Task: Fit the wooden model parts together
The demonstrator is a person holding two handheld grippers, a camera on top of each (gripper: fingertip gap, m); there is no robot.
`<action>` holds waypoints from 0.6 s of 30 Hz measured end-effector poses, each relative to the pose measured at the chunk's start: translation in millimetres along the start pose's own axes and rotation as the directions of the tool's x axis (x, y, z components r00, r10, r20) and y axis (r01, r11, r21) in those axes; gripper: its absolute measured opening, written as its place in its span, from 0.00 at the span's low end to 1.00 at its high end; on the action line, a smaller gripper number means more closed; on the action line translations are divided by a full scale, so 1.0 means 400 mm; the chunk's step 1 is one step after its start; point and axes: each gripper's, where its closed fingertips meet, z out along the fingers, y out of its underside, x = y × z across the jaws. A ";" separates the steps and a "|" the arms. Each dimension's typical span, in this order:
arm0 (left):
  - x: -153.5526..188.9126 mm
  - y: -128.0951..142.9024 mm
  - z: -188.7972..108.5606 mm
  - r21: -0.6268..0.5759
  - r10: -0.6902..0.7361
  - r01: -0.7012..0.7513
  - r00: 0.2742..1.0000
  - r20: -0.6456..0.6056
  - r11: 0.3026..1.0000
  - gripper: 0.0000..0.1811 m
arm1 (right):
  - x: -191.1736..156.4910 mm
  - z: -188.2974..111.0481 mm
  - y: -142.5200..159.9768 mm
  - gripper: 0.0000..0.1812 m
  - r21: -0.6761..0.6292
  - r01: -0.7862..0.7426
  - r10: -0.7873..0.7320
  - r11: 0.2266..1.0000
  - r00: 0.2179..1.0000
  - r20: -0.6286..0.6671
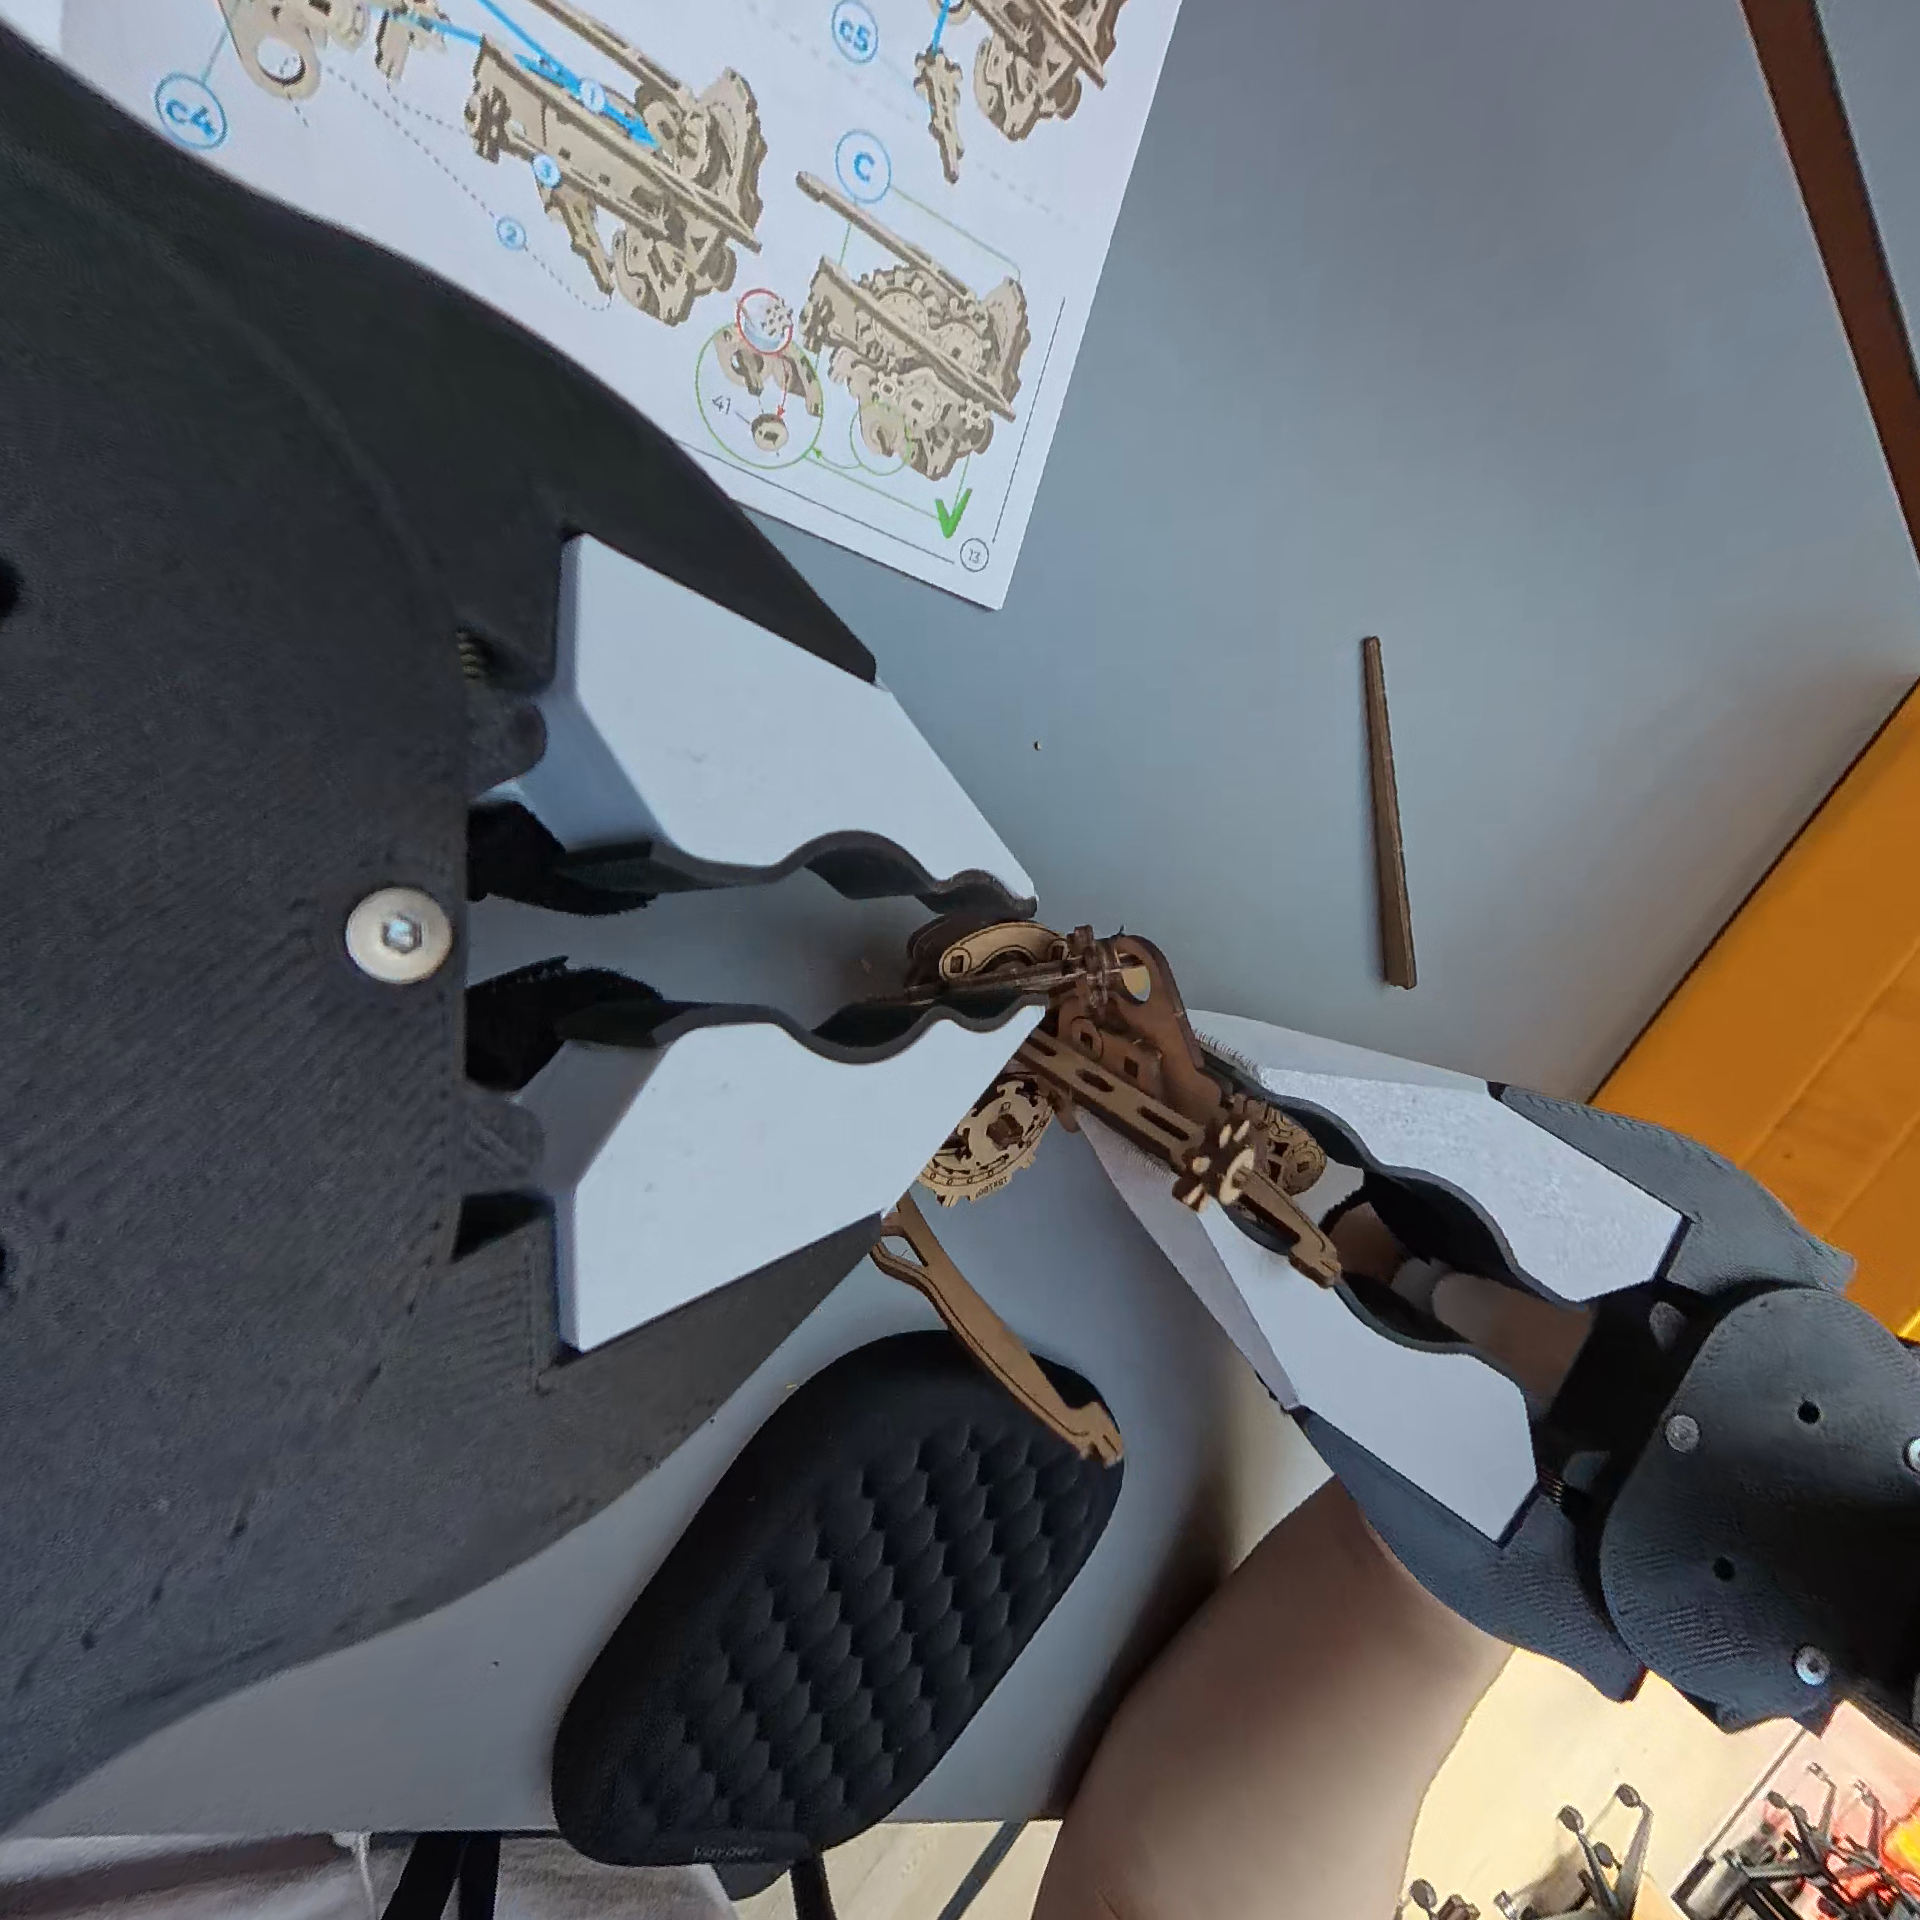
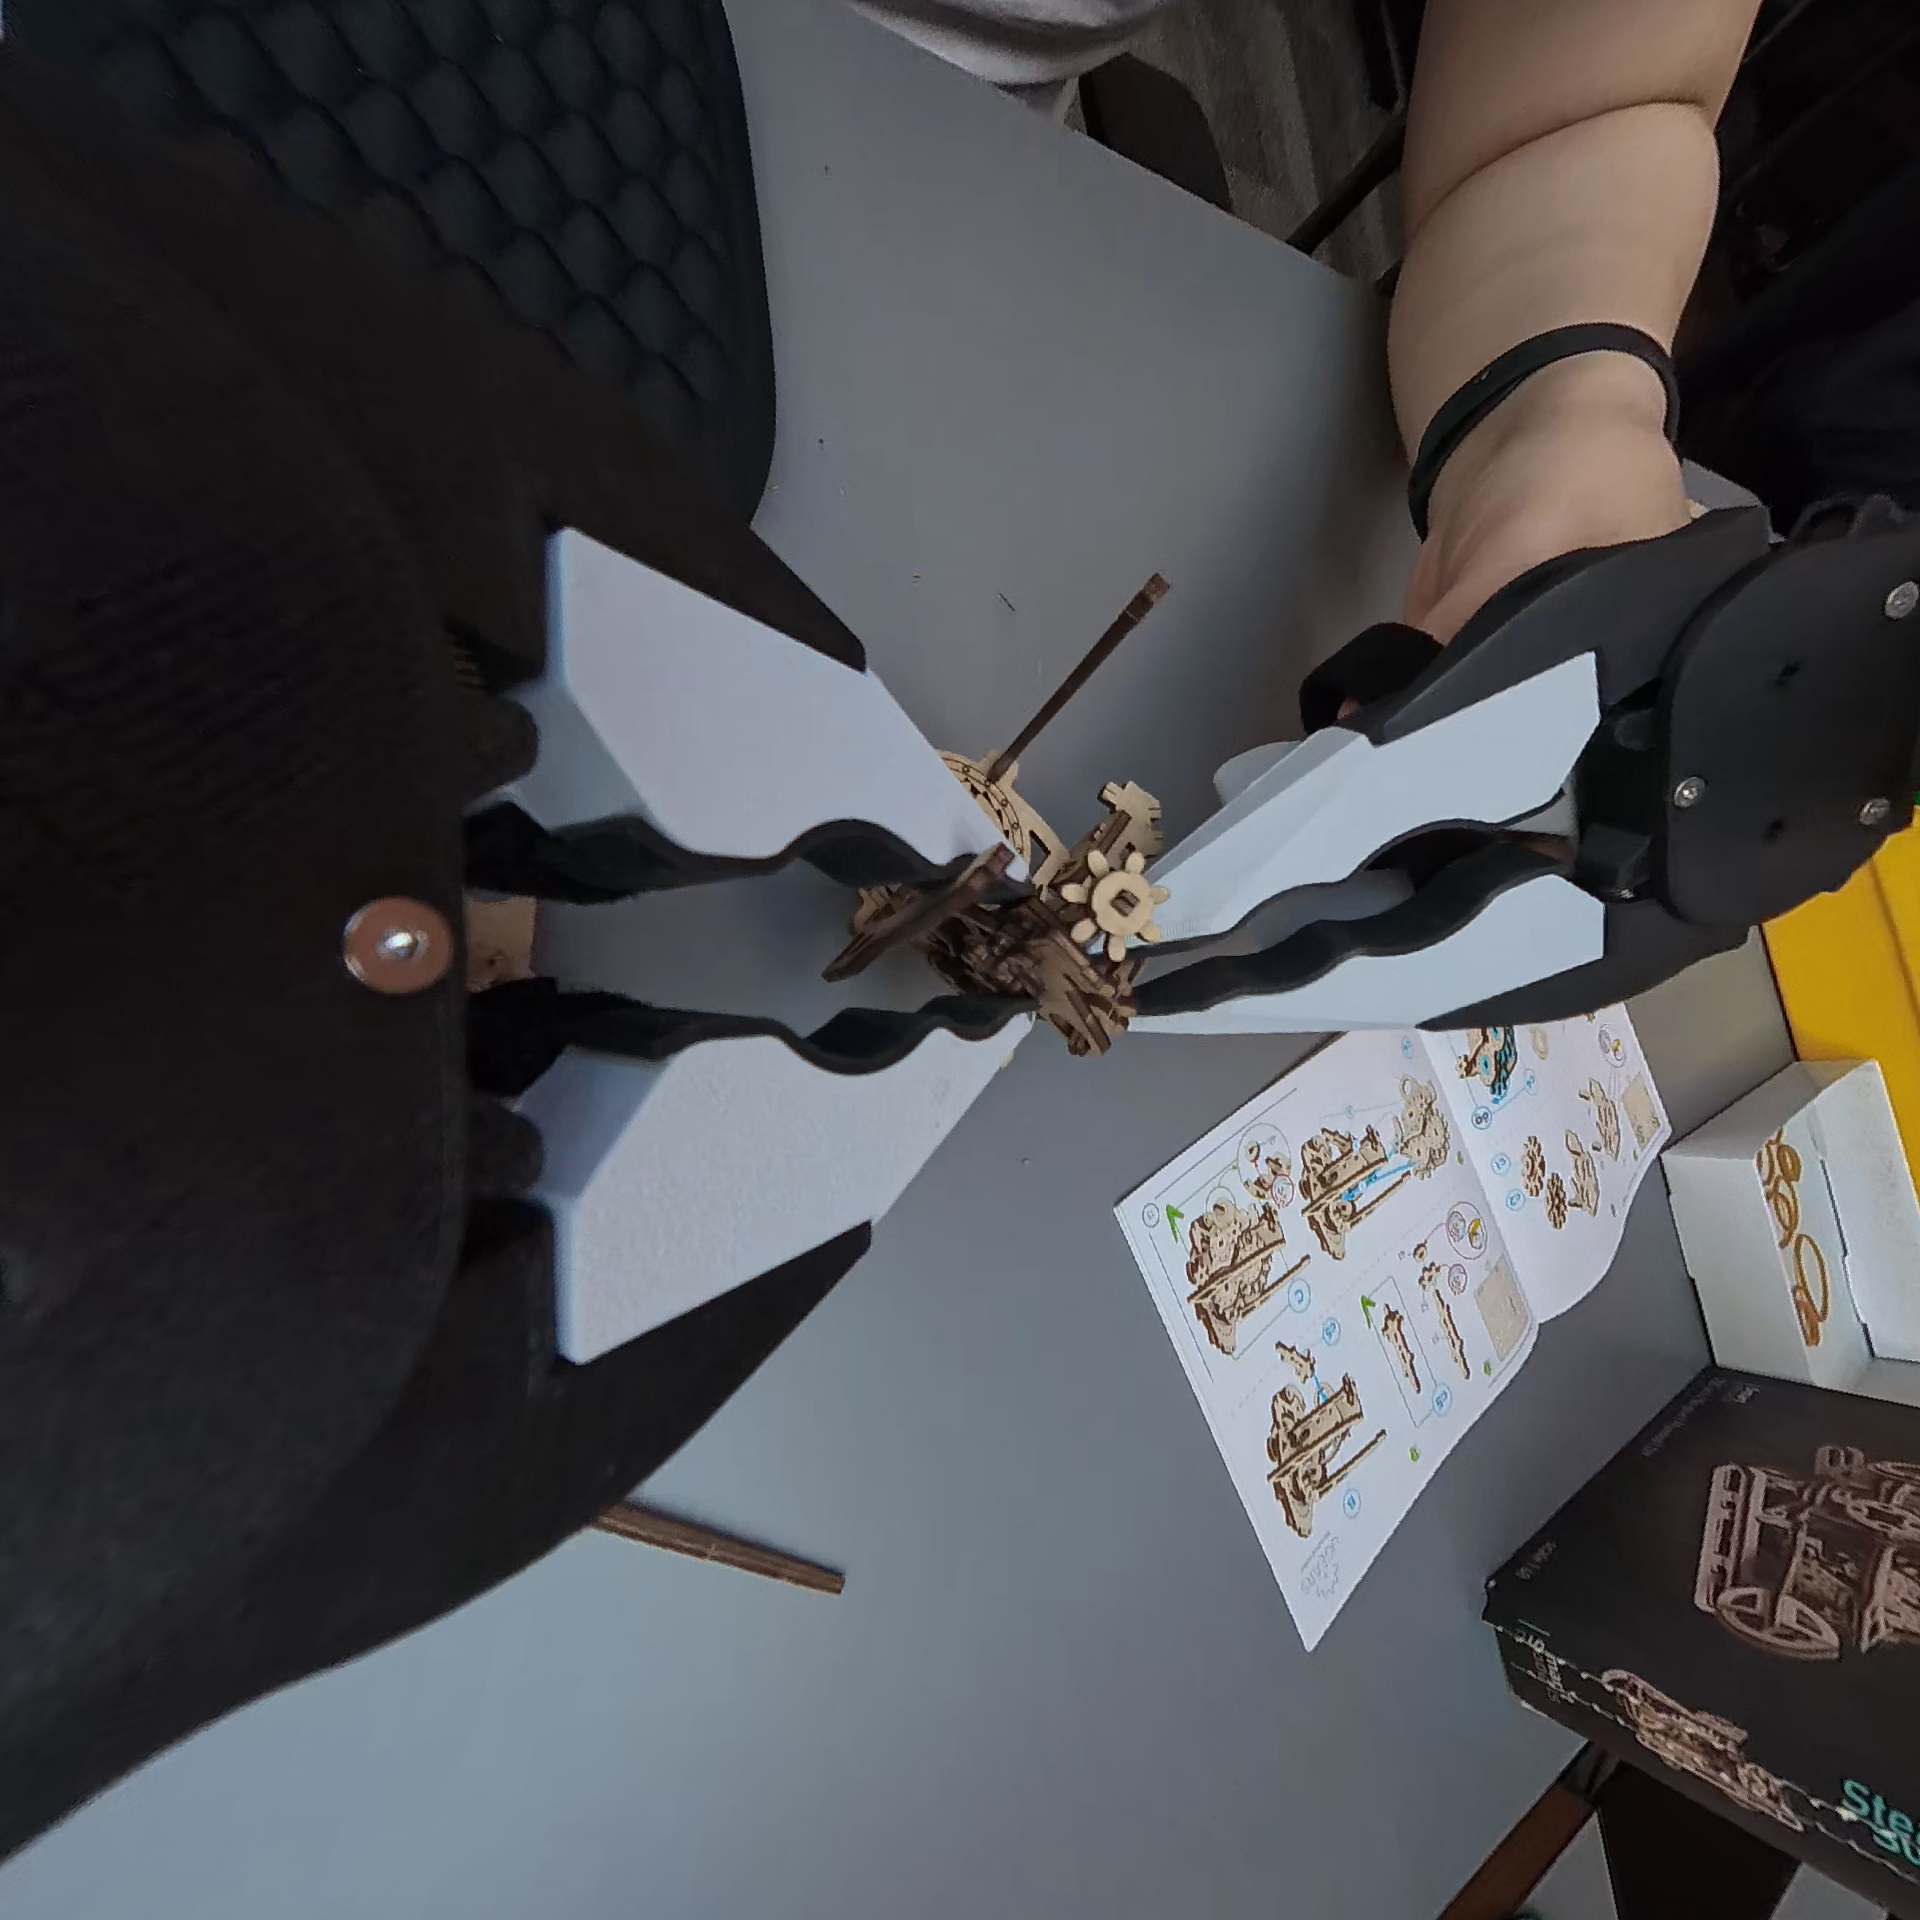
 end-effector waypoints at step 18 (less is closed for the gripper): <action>-0.012 -0.036 -0.061 -0.098 0.200 -0.188 0.971 0.128 0.977 0.00 | 0.021 0.015 -0.053 0.09 -0.126 0.215 -0.244 0.968 0.923 -0.298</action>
